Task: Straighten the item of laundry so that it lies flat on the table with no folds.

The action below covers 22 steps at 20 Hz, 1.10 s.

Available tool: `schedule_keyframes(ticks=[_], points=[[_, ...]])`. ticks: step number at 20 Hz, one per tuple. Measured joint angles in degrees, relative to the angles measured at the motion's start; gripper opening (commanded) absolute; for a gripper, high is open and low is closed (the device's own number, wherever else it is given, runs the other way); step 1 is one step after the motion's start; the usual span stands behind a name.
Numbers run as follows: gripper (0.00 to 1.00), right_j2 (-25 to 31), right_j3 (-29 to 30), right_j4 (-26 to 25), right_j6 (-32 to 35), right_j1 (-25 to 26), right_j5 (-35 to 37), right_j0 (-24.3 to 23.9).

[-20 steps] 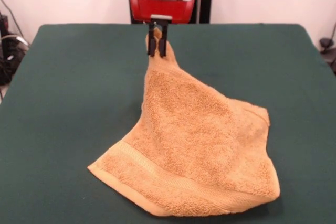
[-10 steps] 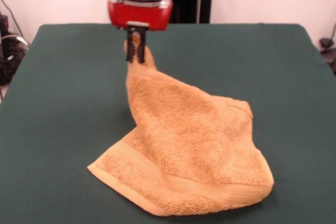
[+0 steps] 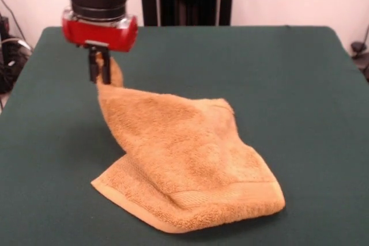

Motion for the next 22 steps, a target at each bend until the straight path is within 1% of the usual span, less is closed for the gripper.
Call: schedule_keyframes(ticks=[3,4,15,20,22], points=[[0.0,0.21,-1.94,-0.68,0.0,1.4,0.34,-0.94],[1.0,0.63,-2.66,-0.86,0.0,2.16,0.34,-1.43],[1.0,1.06,-2.14,-0.94,0.0,2.69,0.29,-0.77],[1.0,0.8,0.98,-0.93,0.0,1.06,-1.13,0.78],[1.0,0.17,2.99,-0.92,0.0,-0.25,-2.44,2.19]])
